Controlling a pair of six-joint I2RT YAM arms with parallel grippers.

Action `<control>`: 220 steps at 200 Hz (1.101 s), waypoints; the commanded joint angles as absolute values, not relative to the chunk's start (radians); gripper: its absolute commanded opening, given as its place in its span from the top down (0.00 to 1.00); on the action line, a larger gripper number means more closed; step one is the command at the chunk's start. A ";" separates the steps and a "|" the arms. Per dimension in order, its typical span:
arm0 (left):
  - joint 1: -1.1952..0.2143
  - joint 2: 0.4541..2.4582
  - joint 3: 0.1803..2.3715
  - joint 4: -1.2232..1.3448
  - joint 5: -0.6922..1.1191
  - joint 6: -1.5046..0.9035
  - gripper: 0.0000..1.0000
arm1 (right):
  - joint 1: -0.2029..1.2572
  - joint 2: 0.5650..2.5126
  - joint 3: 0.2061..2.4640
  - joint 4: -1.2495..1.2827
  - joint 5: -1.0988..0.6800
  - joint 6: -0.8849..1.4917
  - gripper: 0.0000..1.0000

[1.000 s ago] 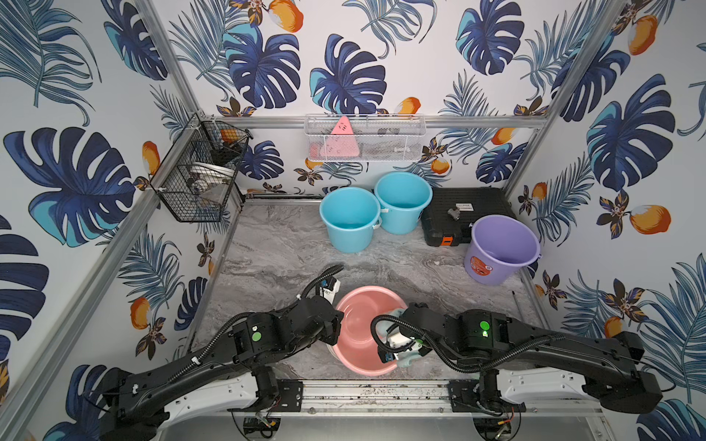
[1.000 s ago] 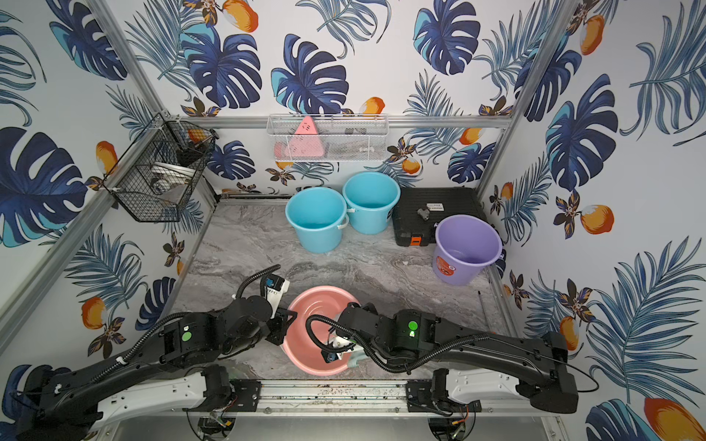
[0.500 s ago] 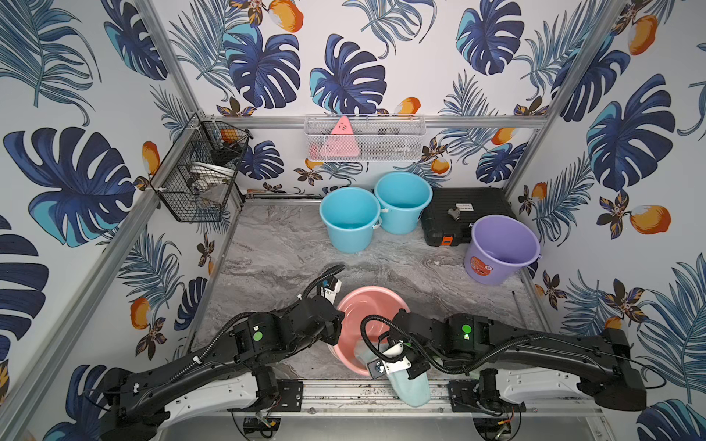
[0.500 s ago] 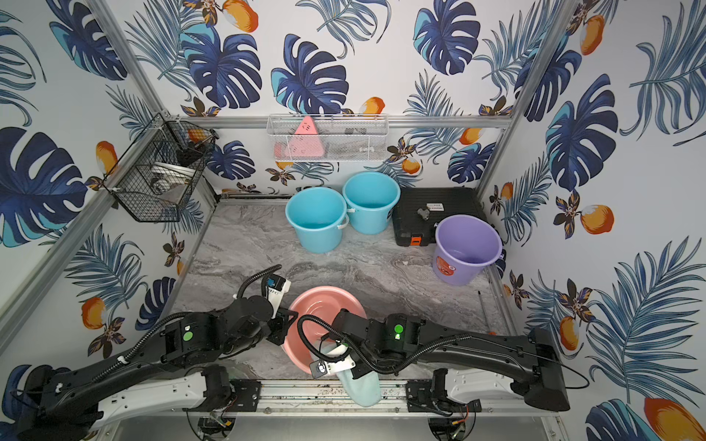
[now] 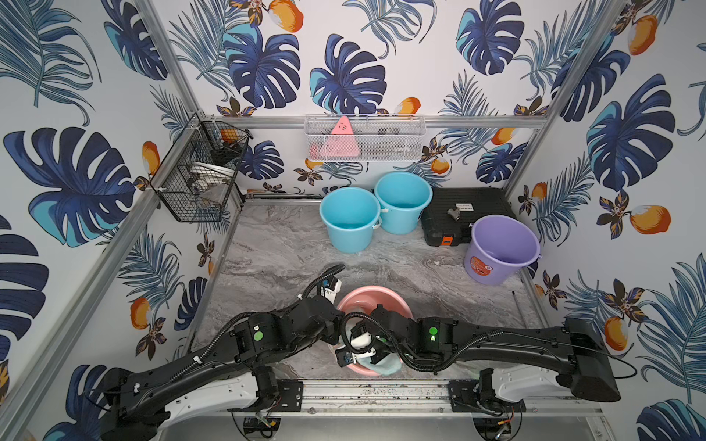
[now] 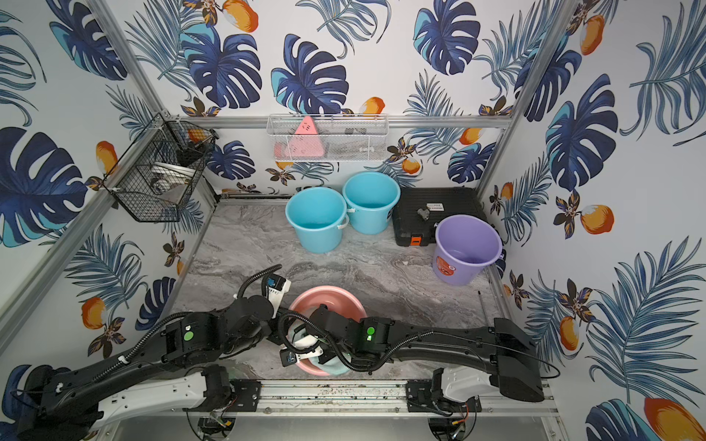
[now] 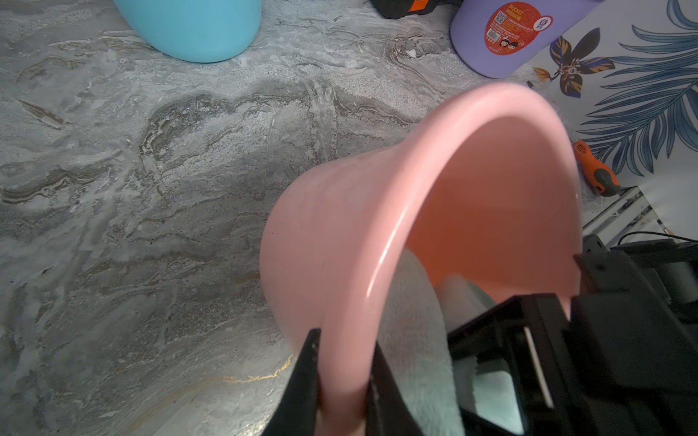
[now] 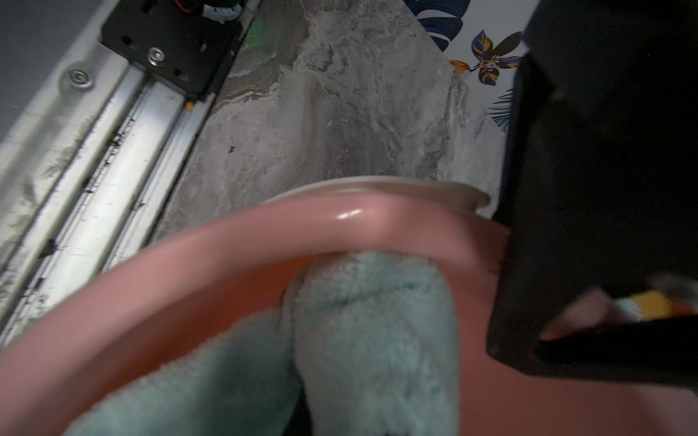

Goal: Wipe the inside of the bucket with a cloth
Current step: Wipe the dirt from the inside of the bucket.

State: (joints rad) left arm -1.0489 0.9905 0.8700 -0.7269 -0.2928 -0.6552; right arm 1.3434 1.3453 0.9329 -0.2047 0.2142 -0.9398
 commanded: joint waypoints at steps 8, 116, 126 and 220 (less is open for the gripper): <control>-1.049 0.997 0.874 -0.702 -0.294 -0.660 1.00 | 1.343 1.331 0.881 0.069 0.392 -1.162 1.00; -1.049 0.986 0.873 -0.713 -0.296 -0.664 1.00 | 1.278 1.316 0.838 0.256 0.652 -1.452 1.00; -1.049 0.986 0.872 -0.712 -0.296 -0.664 1.00 | 1.272 1.300 0.838 0.230 0.676 -1.446 1.00; -1.049 0.996 0.878 -0.708 -0.300 -0.664 1.00 | 1.270 1.077 0.910 -0.506 0.717 -1.078 1.00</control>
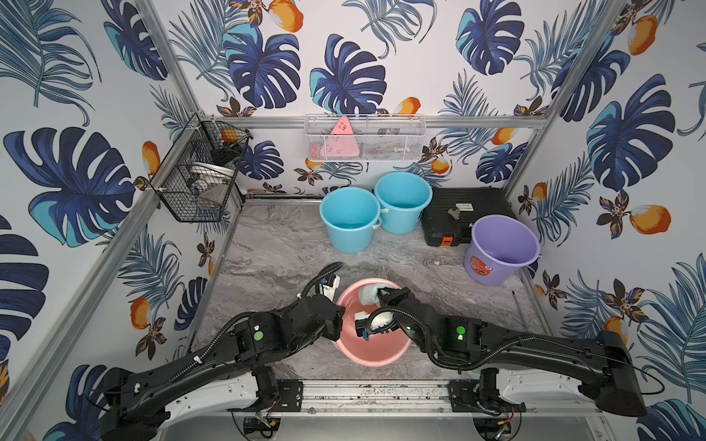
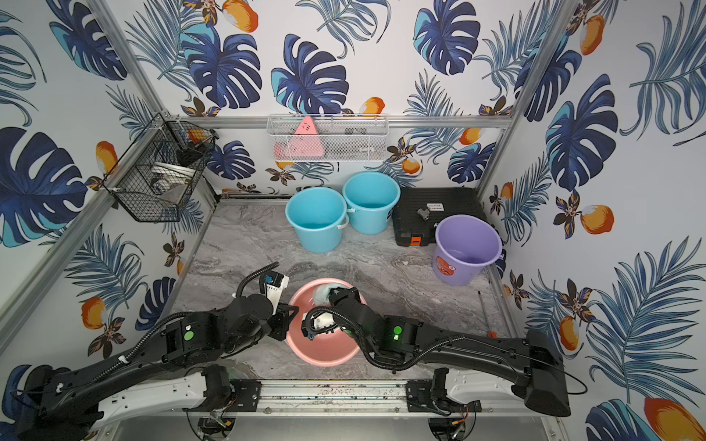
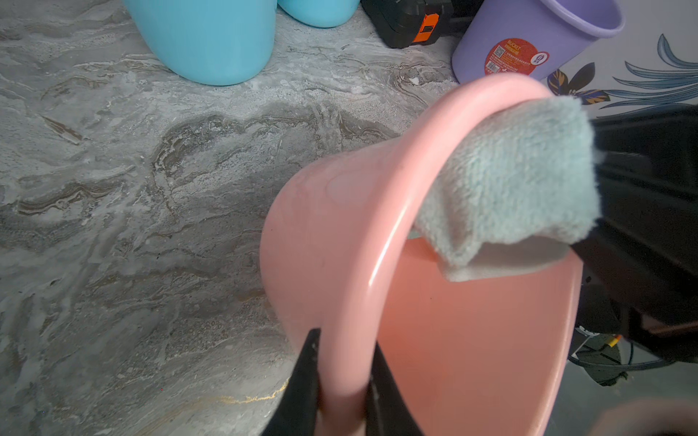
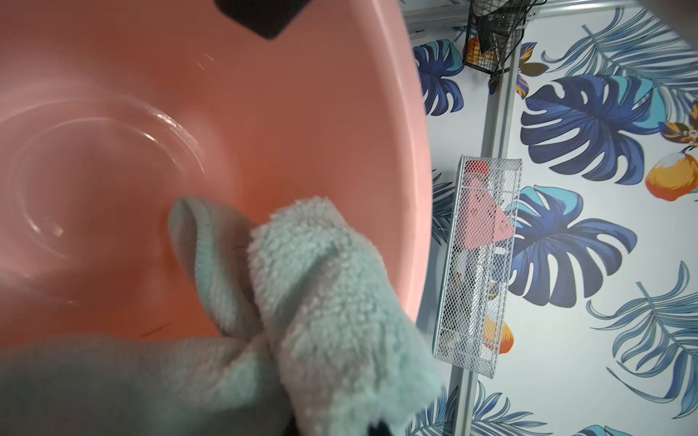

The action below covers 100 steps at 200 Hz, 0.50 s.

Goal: Wipe the inside of the bucket with a cloth
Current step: Wipe the dirt from the inside of the bucket.

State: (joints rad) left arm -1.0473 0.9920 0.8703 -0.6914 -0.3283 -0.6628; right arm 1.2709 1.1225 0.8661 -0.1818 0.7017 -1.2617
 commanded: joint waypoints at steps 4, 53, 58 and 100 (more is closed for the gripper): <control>-1.049 0.996 0.879 -0.710 -0.300 -0.664 1.00 | 1.271 1.068 0.919 -0.552 0.700 -1.051 1.00; -1.049 1.003 0.877 -0.704 -0.300 -0.664 1.00 | 1.276 0.994 0.989 -0.928 0.374 -0.849 1.00; -1.049 1.005 0.878 -0.703 -0.300 -0.665 1.00 | 1.276 0.990 0.989 -0.945 0.338 -0.837 1.00; -1.049 1.019 0.884 -0.698 -0.295 -0.663 1.00 | 1.275 0.993 0.960 -0.958 0.054 -0.759 1.00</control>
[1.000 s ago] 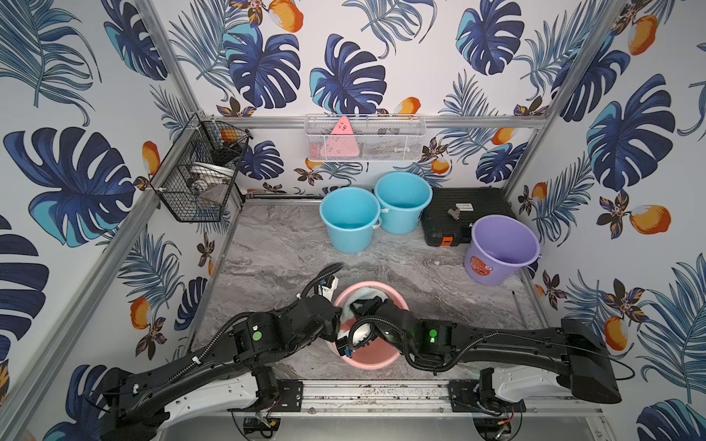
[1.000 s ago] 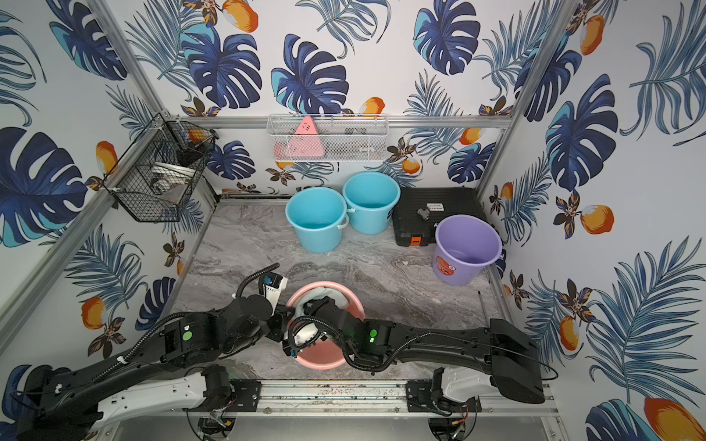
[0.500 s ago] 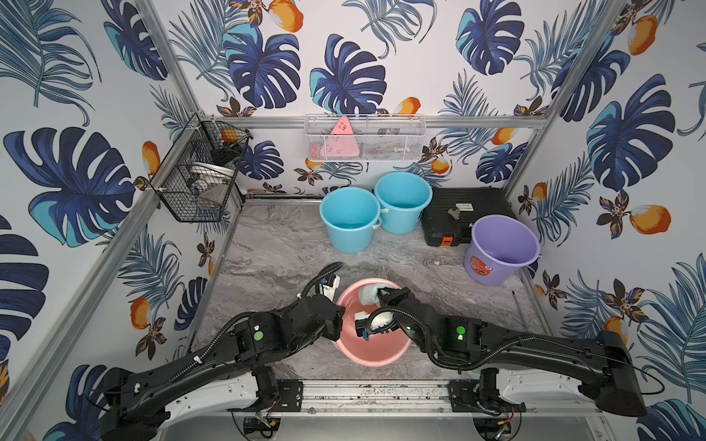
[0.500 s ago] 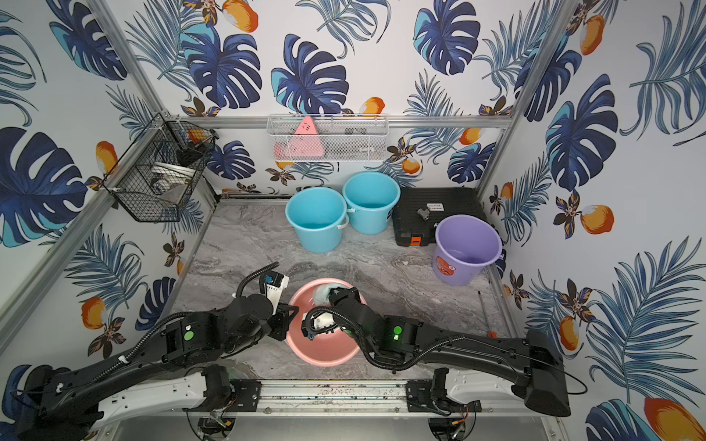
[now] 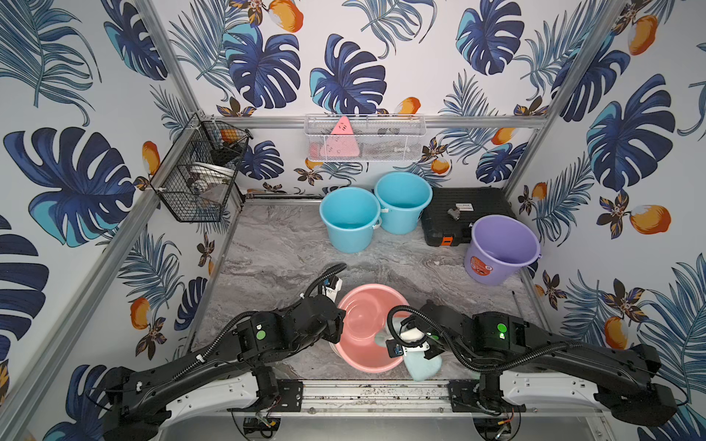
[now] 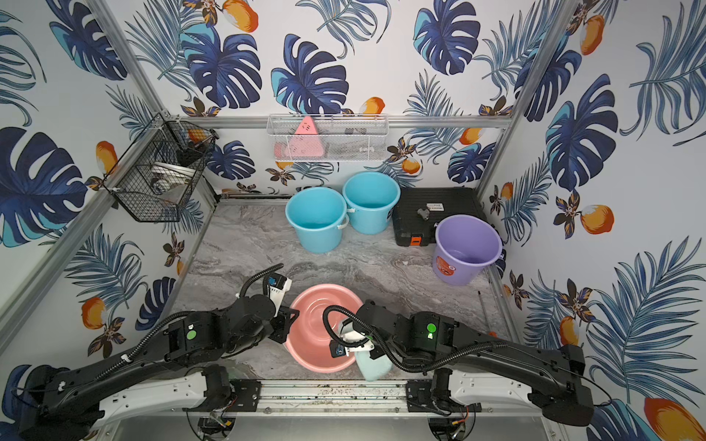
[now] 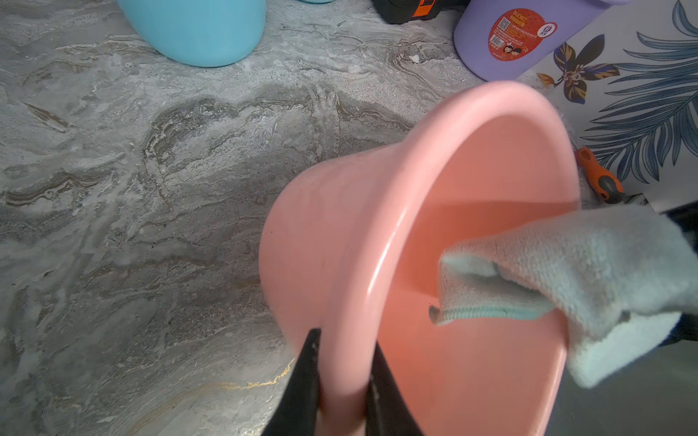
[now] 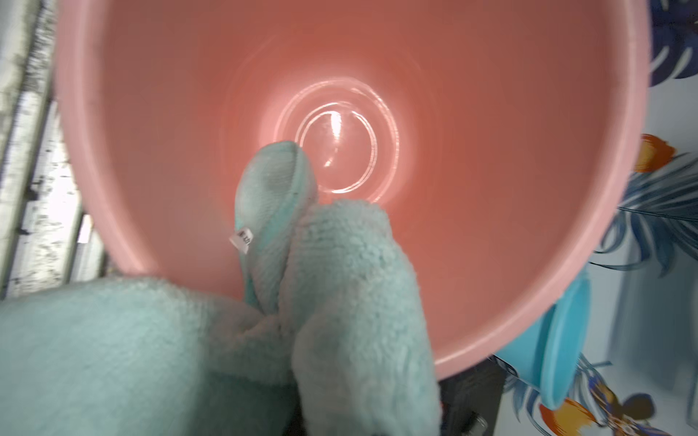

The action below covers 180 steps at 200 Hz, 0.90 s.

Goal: Wipe the inside of the bucket with a cloth
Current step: Wipe the dirt from the inside of the bucket.

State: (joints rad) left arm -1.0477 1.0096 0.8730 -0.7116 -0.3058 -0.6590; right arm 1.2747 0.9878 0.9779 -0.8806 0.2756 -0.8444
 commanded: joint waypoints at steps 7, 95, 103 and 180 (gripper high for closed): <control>-1.049 1.020 0.885 -0.697 -0.295 -0.663 1.00 | 1.276 0.999 0.951 -0.934 0.022 -0.746 1.00; -1.049 1.037 0.888 -0.690 -0.303 -0.754 1.00 | 1.277 1.220 0.954 -0.321 -0.044 -0.464 1.00; -1.049 1.040 0.892 -0.703 -0.312 -0.776 1.00 | 1.277 1.239 0.976 -0.301 -0.010 -0.423 1.00; -0.938 1.023 0.923 -0.860 -0.344 -0.997 1.00 | 1.277 1.067 0.940 -0.107 0.438 -0.319 1.00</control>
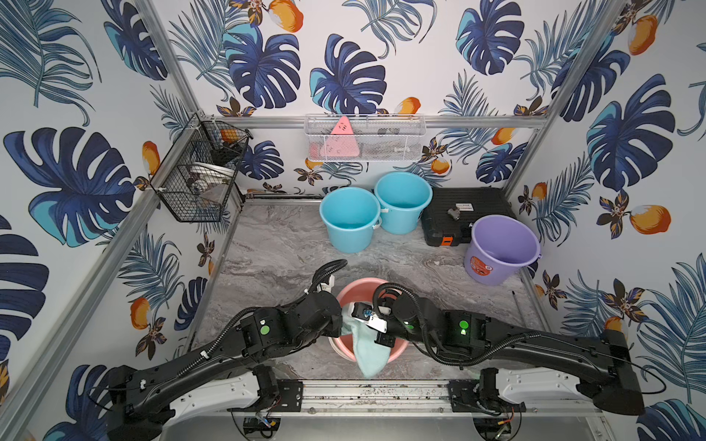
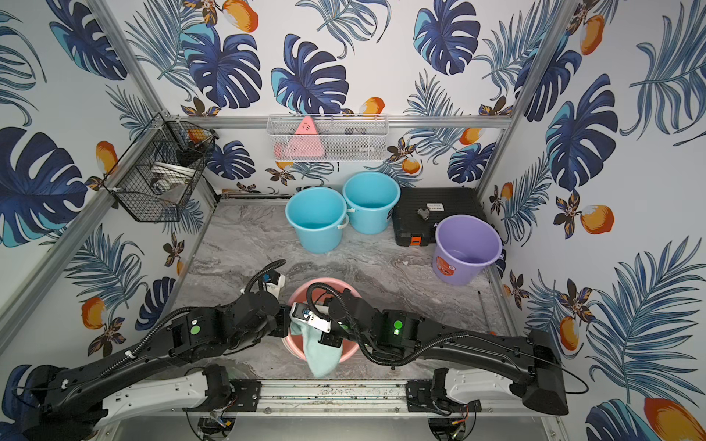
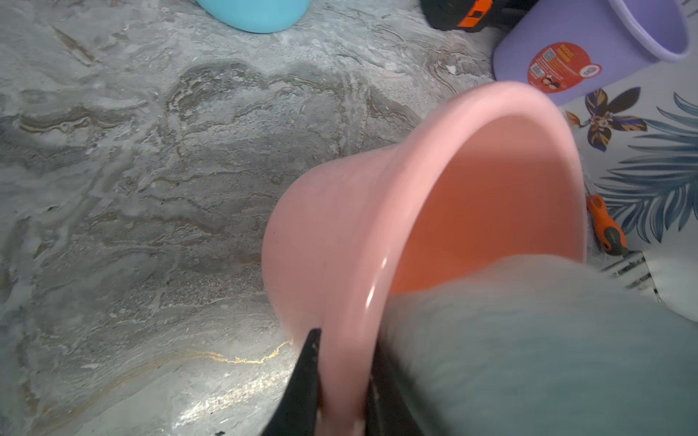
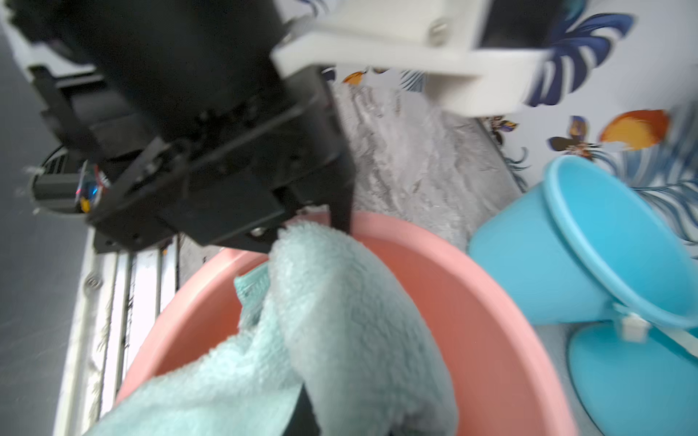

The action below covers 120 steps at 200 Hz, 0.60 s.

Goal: Wipe the inside of the bucket with a cloth
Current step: Wipe the dirt from the inside of the bucket, then place the bucket at the center of the board.

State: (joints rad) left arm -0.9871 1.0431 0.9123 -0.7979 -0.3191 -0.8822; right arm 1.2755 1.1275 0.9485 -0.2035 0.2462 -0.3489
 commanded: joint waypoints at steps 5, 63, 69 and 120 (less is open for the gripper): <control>-0.919 1.013 0.922 -0.868 -0.344 -1.011 1.00 | 1.278 1.050 0.938 -0.112 0.457 -0.324 1.00; -0.630 0.970 0.914 -0.900 -0.263 -1.096 1.00 | 1.278 0.902 0.940 -0.220 0.547 -0.374 1.00; -0.600 0.972 0.913 -0.895 -0.252 -1.101 1.00 | 1.277 0.893 0.940 -0.231 0.549 -0.372 1.00; -0.401 0.976 0.888 -0.793 -0.216 -1.207 1.00 | 1.277 0.842 0.942 -0.283 0.557 -0.357 1.00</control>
State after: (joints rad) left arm -0.4690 0.9619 0.8898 -0.8932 -0.2459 -1.1191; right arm 1.2755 0.8543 0.9356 -0.2501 0.5385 -0.3740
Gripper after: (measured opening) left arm 0.179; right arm 0.083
